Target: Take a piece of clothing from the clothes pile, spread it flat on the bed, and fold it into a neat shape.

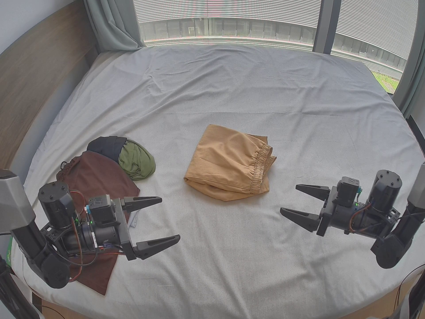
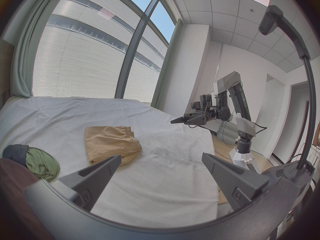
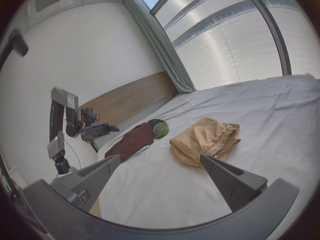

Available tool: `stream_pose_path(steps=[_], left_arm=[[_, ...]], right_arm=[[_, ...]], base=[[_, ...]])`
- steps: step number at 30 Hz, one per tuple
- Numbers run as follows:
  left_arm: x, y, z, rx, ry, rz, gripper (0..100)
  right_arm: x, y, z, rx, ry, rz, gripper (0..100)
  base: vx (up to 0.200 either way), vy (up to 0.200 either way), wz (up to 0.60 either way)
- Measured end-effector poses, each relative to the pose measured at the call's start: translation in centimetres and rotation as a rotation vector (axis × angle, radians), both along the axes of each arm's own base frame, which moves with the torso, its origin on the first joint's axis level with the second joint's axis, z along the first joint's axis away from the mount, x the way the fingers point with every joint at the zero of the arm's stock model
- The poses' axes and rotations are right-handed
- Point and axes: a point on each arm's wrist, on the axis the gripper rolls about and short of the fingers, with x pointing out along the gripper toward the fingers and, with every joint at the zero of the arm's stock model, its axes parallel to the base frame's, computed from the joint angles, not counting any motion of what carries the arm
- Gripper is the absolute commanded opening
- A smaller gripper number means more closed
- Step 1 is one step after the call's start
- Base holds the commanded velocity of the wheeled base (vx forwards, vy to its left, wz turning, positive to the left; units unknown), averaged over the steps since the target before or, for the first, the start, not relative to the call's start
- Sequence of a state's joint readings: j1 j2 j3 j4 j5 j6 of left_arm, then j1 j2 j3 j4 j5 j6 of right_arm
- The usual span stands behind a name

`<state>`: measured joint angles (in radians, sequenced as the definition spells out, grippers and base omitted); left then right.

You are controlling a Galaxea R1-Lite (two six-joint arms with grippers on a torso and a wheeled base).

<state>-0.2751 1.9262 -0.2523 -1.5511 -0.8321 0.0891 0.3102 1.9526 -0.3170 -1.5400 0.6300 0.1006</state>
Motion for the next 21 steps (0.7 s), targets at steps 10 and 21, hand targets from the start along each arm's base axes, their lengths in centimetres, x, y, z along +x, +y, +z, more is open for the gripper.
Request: stream_pose_path(steps=[10,21], left_arm=[[-4.2,1.0,2.6,-0.019,-0.067,-0.008,100],[-8.4,2.0,4.5,-0.052,-0.139,-0.024,100]], right_arm=[[-5.1,-2.7,2.0,-0.040,-0.073,-0.060,100],[-9.1,-6.5,4.8,-0.022,-0.202,-0.220,100]], base=[[0.000,0.000,0.00],[0.000,0.000,0.00]])
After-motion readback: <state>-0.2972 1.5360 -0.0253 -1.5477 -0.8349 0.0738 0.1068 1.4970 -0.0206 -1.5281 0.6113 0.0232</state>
